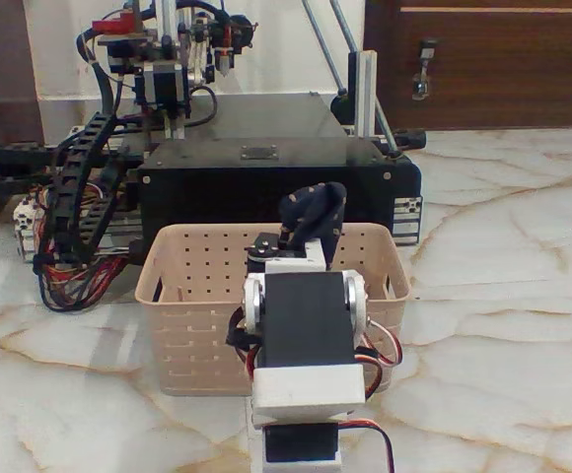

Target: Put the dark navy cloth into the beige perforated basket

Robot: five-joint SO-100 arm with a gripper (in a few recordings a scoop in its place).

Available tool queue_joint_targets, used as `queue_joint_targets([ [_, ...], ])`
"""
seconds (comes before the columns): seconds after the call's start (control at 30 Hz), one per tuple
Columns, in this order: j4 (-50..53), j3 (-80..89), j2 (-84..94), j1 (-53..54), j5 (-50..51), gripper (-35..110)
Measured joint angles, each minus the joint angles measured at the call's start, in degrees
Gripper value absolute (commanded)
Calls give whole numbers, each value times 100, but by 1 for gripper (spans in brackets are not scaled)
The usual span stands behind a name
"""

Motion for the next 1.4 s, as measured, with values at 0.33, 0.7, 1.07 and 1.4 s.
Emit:
queue_joint_targets([
  [0.33,0,0,105,571,-141,0],
  [0.7,185,-255,-35,466,-18,0],
  [1.07,2435,-3094,-940,281,958,0],
  [1.4,5054,-6038,-2522,62,2716,0],
])
